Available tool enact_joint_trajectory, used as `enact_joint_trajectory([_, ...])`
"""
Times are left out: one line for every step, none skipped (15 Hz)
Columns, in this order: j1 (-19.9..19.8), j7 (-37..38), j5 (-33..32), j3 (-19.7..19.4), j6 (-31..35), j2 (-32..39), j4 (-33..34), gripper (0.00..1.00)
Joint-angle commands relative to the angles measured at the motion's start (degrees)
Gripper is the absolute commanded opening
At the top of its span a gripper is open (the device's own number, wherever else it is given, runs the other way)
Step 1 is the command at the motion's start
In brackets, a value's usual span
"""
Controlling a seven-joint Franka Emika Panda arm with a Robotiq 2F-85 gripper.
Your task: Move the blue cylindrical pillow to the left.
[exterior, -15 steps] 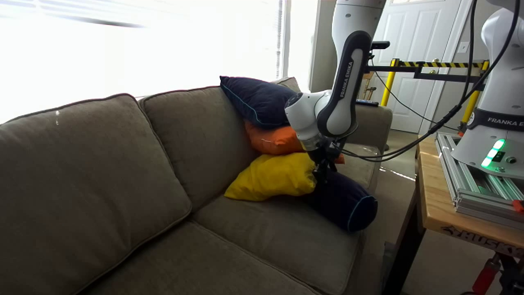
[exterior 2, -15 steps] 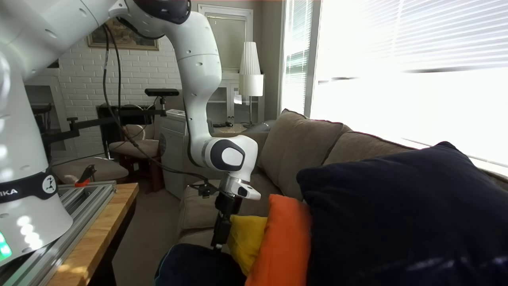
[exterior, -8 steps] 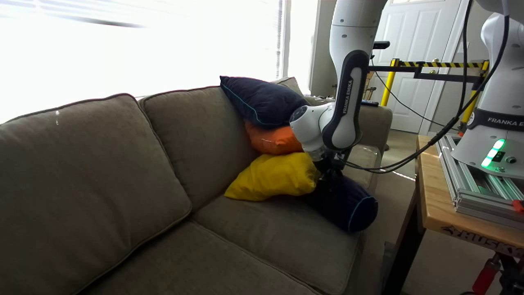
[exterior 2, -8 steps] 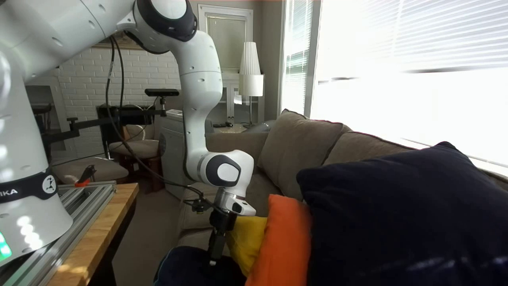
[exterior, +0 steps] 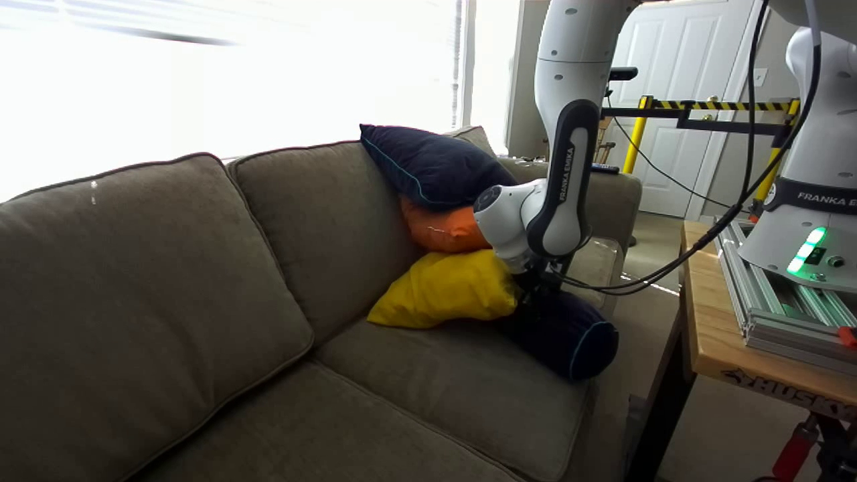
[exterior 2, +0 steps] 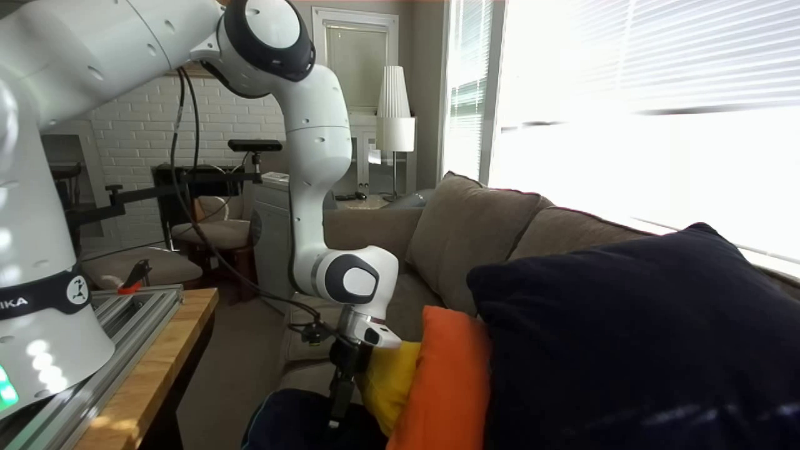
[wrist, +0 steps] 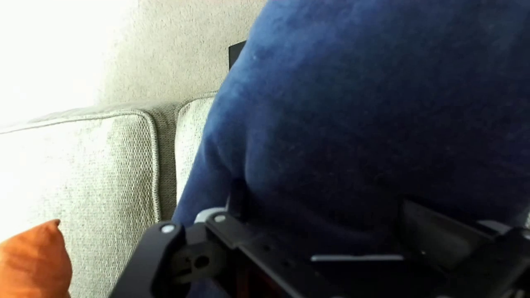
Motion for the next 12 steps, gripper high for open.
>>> enact_joint_trajectory([1.0,2.0,-0.2,-0.8,0.1,3.3,2.7,0.58])
enact_joint_trajectory([1.0,2.1,-0.2,-0.9,0.1,3.3,2.8,0.52])
enact_joint_trajectory([1.1,2.2,-0.1,-1.1,0.0,3.2,2.8,0.46])
enact_joint_trajectory([1.2,2.3,-0.2,-1.2,-0.1,3.1,2.7,0.38])
enact_joint_trajectory([1.1,2.3,-0.1,-1.3,-0.3,2.8,2.7,0.33])
enact_joint_trajectory([0.9,2.4,0.1,-1.3,-0.2,2.6,2.6,0.24])
enact_joint_trajectory([0.5,2.1,0.2,-1.1,-0.3,2.3,2.5,0.19])
enact_joint_trajectory([0.4,2.1,0.2,-1.2,-0.3,2.0,2.4,0.12])
enact_joint_trajectory([-0.2,1.6,0.5,-0.8,-0.2,1.5,2.3,0.04])
enact_joint_trajectory([-0.6,1.5,0.7,-0.7,-0.3,1.1,2.2,0.0])
enact_joint_trajectory([-1.0,1.3,0.8,-0.5,-0.1,0.5,1.8,0.0])
enact_joint_trajectory([-1.3,1.0,1.0,-0.4,-0.1,-0.1,1.6,0.0])
